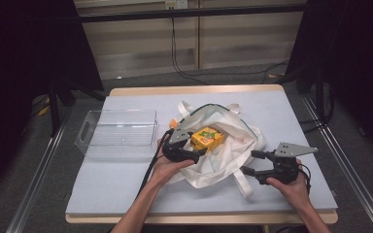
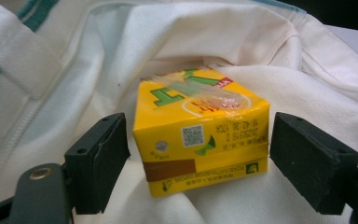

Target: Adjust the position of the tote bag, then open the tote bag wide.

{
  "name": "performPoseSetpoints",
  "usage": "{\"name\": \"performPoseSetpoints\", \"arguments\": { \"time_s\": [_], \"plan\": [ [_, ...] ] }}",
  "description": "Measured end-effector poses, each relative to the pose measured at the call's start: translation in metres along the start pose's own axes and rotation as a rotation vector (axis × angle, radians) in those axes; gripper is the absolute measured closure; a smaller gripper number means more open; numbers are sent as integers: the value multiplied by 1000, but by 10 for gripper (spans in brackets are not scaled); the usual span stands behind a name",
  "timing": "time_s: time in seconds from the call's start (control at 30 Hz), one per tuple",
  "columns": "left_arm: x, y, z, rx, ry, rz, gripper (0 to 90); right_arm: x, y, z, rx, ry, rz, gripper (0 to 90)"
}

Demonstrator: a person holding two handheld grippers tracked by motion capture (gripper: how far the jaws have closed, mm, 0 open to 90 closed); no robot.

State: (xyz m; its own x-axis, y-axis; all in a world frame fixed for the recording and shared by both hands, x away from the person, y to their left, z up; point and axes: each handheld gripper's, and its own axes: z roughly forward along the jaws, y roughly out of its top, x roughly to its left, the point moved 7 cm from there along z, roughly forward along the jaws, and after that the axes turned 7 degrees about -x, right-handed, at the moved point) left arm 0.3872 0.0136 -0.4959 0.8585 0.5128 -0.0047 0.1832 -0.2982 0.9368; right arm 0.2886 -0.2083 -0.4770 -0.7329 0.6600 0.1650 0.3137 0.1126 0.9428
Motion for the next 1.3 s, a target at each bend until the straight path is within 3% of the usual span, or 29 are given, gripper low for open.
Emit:
{"name": "performPoseSetpoints", "arguments": {
  "time_s": [0.17, 0.27, 0.37, 0.53, 0.97, 1.3],
  "plan": [
    [1, -1, 4, -1, 35, 17, 143, 0, 0, 0, 0, -2, -2, 260],
    [0, 0, 5, -5, 36, 5, 148, 0, 0, 0, 2, -2, 1, 256],
    [0, -3, 8, 23, 43, 28, 159, -1, 0, 0, 0, -4, 5, 257],
    [1, -6, 11, 50, 20, 8, 256, -2, 2, 2, -7, -5, 7, 258],
    [2, 6, -2, 52, -12, -68, 270, -1, 2, -3, -11, -12, 8, 256],
    [3, 10, -13, 67, -23, -97, 271, 0, 4, -3, -28, -18, 4, 206]
  ]
}}
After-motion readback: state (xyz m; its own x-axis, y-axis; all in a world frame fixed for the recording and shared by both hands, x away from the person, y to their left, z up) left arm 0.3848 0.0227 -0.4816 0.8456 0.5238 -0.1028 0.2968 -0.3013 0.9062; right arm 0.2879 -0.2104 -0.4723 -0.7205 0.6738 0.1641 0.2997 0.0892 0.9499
